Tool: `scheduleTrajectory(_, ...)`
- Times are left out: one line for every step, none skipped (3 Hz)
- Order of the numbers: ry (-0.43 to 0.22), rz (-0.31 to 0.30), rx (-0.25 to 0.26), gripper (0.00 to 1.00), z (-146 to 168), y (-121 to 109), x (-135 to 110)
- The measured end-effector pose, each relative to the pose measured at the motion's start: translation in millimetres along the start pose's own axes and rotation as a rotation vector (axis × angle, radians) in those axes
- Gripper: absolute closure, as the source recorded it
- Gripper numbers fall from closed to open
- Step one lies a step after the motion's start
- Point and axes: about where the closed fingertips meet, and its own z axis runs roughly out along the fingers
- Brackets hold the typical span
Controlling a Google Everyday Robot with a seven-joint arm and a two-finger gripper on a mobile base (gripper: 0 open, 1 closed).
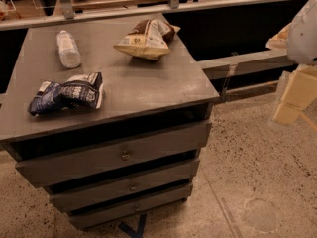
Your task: Pick blue plastic bottle
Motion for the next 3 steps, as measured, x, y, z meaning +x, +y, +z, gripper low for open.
scheduleTrajectory(0.000, 0.000, 0.000, 0.00, 0.0, 0.0, 0.0)
scheduleTrajectory(-0.080, 0.065, 0.038, 0.00, -4.3, -7.0, -9.7)
scheduleTrajectory(-0.270, 0.148, 0.077, 0.00, -7.5, -22.4, -42.6)
